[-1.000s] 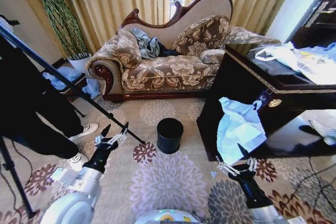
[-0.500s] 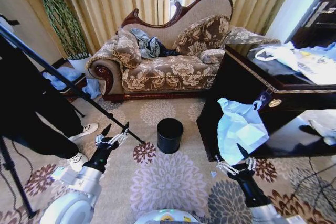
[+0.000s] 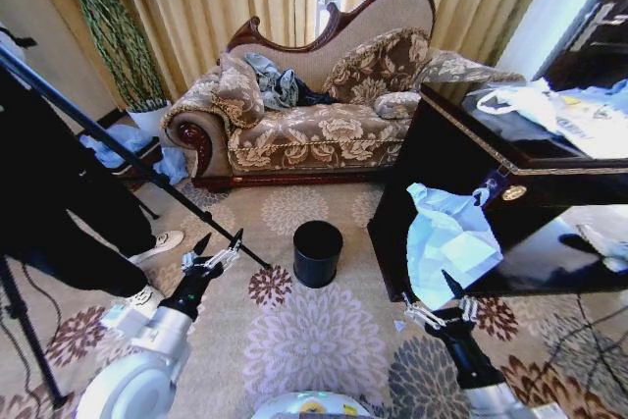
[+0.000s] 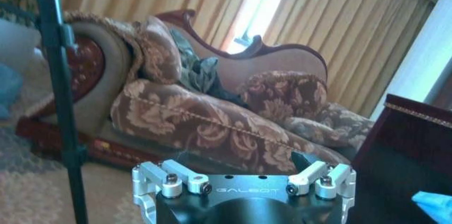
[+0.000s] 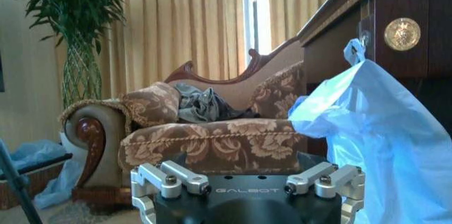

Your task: Place a garbage bag over the trash bin.

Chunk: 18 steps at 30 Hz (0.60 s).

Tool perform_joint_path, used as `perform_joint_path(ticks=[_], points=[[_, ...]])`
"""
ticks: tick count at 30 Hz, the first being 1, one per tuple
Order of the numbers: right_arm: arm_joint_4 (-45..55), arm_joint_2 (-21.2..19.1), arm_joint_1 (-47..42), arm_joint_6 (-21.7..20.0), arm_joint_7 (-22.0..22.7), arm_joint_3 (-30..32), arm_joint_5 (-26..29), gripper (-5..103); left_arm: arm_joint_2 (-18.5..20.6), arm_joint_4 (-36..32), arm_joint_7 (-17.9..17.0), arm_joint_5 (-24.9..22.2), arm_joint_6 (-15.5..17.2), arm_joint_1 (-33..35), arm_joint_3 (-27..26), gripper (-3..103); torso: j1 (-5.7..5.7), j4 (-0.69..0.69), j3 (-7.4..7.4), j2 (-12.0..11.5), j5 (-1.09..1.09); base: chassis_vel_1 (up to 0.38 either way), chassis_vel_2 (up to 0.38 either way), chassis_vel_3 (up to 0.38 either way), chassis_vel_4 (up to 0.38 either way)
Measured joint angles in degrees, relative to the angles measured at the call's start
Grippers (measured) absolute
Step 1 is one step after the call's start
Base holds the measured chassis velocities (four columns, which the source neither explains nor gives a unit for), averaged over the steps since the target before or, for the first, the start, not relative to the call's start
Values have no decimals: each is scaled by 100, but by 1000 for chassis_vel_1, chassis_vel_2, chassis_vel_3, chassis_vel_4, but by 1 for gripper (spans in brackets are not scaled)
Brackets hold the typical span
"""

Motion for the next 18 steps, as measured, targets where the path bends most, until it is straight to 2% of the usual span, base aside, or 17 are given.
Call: perform_joint_path(ticks=[2, 5, 6, 8, 10, 11, 14, 18], points=[[-11, -5, -5, -1, 15, -3, 0, 100, 83, 57, -14, -125, 77, -73, 30, 100, 0, 0, 0, 0, 1, 0, 0, 0, 0], [-51, -13, 3, -5, 47, 0, -19, 100, 542, 410, -115, -314, 175, -446, 225, 100, 0, 0, 0, 0, -3, 0, 0, 0, 0], [-51, -13, 3, -5, 47, 0, -19, 100, 542, 410, -115, -314, 175, -446, 225, 100, 0, 0, 0, 0, -3, 0, 0, 0, 0], [-66, -5, -14, -6, 49, 9, -29, 100, 881, 572, -175, -581, 225, -738, 371, 99, 0, 0, 0, 0, -1, 0, 0, 0, 0], [-92, -4, -45, -10, 39, 52, -33, 100, 1319, 683, -280, -1086, 319, -1167, 626, 99, 0, -1, 0, 0, 1, 0, 0, 0, 0], [-92, -4, -45, -10, 39, 52, -33, 100, 1319, 683, -280, -1086, 319, -1167, 626, 99, 0, -1, 0, 0, 1, 0, 0, 0, 0], [-178, -9, -39, -1, 5, 103, -29, 100, 1867, 925, -366, -1635, 384, -1795, 1232, 99, 0, -2, 0, 0, 2, 0, 0, 0, 0], [-275, 20, -12, 128, -34, 89, -18, 100, 2112, 1469, -291, -1558, 330, -2413, 1894, 99, 0, 0, 0, 0, 0, 0, 0, 0, 0]])
